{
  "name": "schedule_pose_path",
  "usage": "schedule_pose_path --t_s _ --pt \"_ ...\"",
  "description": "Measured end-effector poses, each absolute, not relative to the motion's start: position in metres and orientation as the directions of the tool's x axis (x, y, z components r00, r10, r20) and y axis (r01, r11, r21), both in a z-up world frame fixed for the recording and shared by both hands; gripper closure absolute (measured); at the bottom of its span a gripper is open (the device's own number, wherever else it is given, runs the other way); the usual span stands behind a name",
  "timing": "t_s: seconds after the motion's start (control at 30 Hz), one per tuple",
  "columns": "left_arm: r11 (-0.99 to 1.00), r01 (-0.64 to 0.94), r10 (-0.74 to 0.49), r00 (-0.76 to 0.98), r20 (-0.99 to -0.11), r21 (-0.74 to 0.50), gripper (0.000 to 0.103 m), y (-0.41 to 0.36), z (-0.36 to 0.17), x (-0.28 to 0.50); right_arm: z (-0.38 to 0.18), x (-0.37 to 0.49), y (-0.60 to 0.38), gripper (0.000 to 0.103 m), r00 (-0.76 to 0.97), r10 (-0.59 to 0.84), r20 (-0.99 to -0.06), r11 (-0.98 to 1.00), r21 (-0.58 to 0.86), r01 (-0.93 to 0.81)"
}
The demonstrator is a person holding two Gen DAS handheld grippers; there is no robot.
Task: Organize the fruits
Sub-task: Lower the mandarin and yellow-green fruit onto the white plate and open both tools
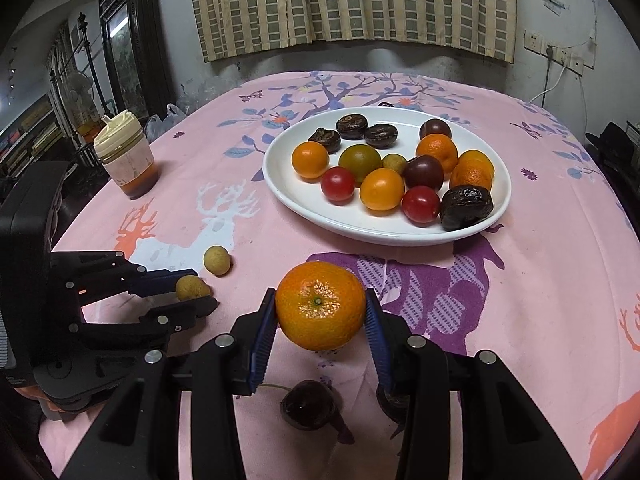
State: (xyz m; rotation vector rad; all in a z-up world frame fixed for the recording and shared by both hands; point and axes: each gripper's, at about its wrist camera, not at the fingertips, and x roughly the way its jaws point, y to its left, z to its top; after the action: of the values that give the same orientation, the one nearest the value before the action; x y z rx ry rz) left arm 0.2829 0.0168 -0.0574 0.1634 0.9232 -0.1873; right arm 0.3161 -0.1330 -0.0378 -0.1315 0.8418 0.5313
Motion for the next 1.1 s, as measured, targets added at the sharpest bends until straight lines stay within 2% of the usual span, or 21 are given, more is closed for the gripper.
schedule_pose_path --t_s 0.2,0.33,0.5,0.63,0.67,0.7,0.73,0.77,0.8,0.83,0.9,1.03,1.1 --pt "0.975 0.219 -0.112 0.589 -0.8 0.025 0.077 0.021 -0.048 0.281 -0.037 0.314 -0.137 0.06 0.543 0.405 -0.735 0.861 0.108 -0.496" --pt "0.964 0.248 -0.234 0.618 -0.751 -0.096 0.077 0.031 -0.007 0.289 -0.025 0.317 -0.147 0.06 0.537 0.466 -0.703 0.847 0.179 -0.501" --pt "0.968 0.243 -0.213 0.676 -0.706 -0.06 0.077 0.02 0.028 0.349 0.0 0.356 -0.159 0.06 0.649 0.444 -0.618 0.882 0.173 -0.439" --pt "0.979 0.2 -0.168 0.69 -0.704 -0.038 0.077 0.005 0.024 0.419 0.0 0.404 -0.164 0.06 0.707 0.386 -0.592 0.916 0.157 -0.369" --pt "0.982 0.184 -0.155 0.682 -0.715 -0.037 0.071 0.003 0.019 0.434 -0.004 0.416 -0.165 0.059 0.702 0.385 -0.599 0.917 0.16 -0.366" --pt "0.987 0.159 -0.132 0.674 -0.727 -0.032 0.05 0.002 0.015 0.444 -0.01 0.429 -0.166 0.059 0.688 0.386 -0.615 0.916 0.166 -0.366" --pt "0.994 0.108 -0.072 0.673 -0.736 0.002 0.038 0.002 0.011 0.45 -0.016 0.435 -0.167 0.057 0.681 0.369 -0.632 0.922 0.159 -0.353" --pt "0.997 0.073 -0.029 0.681 -0.732 0.028 0.021 0.003 0.011 0.448 -0.017 0.434 -0.167 0.045 0.678 0.357 -0.642 0.927 0.153 -0.344" --pt "0.997 0.074 -0.031 0.703 -0.71 0.03 0.011 0.005 0.014 0.438 -0.019 0.429 -0.17 0.04 0.67 0.362 -0.648 0.925 0.161 -0.343" --pt "0.995 0.094 -0.05 0.719 -0.693 0.025 0.009 0.007 0.016 0.427 -0.017 0.42 -0.173 0.036 0.67 0.38 -0.638 0.918 0.174 -0.356" --pt "0.992 0.12 -0.055 0.731 -0.68 0.049 0.007 0.011 0.02 0.401 -0.009 0.395 -0.176 0.035 0.673 0.412 -0.614 0.9 0.155 -0.408" --pt "0.994 0.097 -0.042 0.752 -0.658 0.048 0.005 0.033 0.022 0.346 -0.002 0.348 -0.173 0.028 0.631 0.469 -0.617 0.854 0.137 -0.501" --pt "0.997 0.077 -0.046 0.759 -0.649 0.019 0.005 0.045 0.02 0.323 -0.01 0.324 -0.168 0.028 0.592 0.493 -0.637 0.832 0.146 -0.535"
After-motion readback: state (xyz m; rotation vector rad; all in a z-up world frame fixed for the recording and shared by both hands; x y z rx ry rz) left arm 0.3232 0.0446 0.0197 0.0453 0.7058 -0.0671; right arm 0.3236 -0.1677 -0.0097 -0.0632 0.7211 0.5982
